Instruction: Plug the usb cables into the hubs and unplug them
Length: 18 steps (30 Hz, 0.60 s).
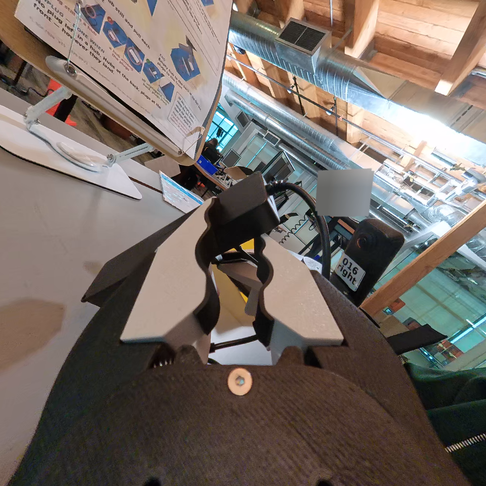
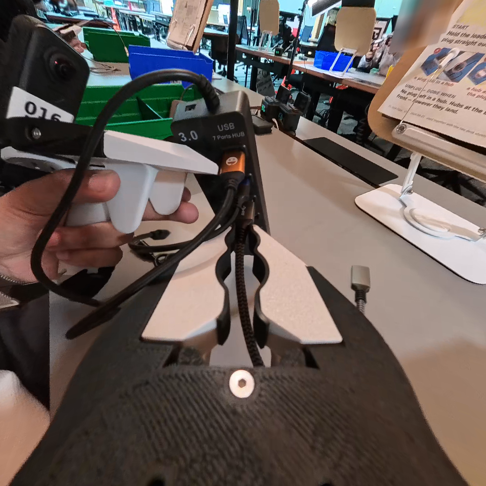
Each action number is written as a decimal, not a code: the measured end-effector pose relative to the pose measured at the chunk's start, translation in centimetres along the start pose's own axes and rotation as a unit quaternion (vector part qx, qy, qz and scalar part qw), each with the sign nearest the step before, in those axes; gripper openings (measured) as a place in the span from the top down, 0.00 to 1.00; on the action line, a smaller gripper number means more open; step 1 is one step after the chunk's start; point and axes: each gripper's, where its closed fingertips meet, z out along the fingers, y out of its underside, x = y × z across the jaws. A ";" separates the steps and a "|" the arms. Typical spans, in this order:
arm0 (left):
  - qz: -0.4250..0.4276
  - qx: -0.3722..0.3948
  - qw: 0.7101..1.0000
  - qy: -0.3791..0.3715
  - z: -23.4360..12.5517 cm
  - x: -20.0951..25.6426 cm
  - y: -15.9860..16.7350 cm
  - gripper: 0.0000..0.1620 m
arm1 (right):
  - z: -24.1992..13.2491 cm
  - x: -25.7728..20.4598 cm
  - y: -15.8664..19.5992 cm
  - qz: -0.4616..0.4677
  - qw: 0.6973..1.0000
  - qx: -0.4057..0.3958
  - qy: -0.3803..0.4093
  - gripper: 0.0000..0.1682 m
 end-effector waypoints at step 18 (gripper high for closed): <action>0.199 -0.036 0.979 -0.030 -0.1 -1.6 0.9 0.77 | -1.5 1.5 -1.8 0.118 0.990 0.073 -0.040 0.96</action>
